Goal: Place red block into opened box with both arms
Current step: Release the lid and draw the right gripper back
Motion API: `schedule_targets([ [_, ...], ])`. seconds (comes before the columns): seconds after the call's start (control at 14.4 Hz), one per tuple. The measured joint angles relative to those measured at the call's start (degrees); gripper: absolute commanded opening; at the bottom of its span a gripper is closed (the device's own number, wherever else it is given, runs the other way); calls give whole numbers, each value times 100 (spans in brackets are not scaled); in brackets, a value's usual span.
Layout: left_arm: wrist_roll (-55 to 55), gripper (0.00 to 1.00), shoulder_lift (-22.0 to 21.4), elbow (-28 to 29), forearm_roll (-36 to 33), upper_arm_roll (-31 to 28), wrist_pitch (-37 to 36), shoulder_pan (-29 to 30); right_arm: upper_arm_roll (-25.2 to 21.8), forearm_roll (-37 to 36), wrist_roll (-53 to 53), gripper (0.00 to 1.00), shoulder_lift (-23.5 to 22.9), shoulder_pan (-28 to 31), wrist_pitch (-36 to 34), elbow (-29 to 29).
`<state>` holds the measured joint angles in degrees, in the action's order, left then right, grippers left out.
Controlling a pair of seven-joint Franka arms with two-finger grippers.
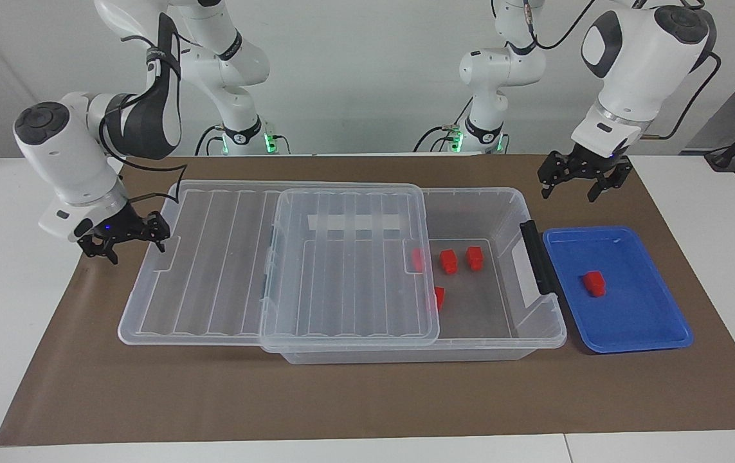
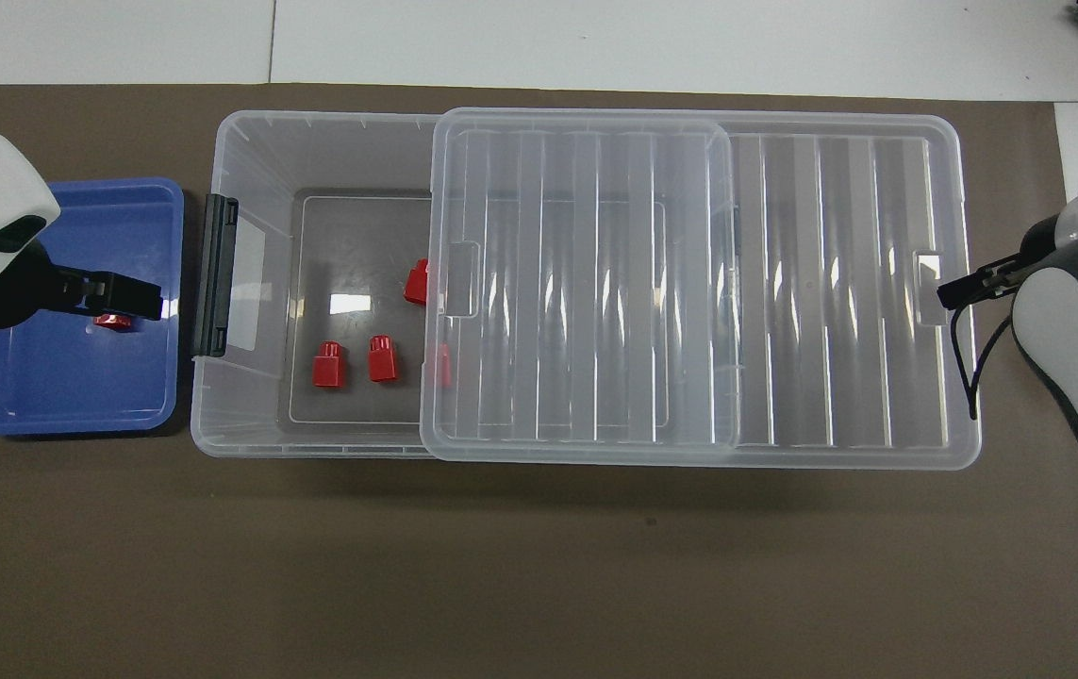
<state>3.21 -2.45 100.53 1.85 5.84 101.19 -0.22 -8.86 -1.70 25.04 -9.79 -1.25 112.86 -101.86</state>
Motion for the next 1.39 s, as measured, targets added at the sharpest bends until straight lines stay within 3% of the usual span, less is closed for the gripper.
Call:
schedule_targets([
  [0.42,-9,100,0,0,0,-35,-3,99,46,0,-369,96,122,9,-284,91],
  [0.9,20,100,0,0,-235,-67,43,202,837,1,-2442,99,795,178,-917,98],
  [1.18,1021,100,3,69,-343,-86,436,800,1098,4,-3217,100,1098,176,-955,136],
  [1.39,1398,100,34,447,-343,-98,1056,1157,1098,5,-3335,100,1188,197,-1295,364],
])
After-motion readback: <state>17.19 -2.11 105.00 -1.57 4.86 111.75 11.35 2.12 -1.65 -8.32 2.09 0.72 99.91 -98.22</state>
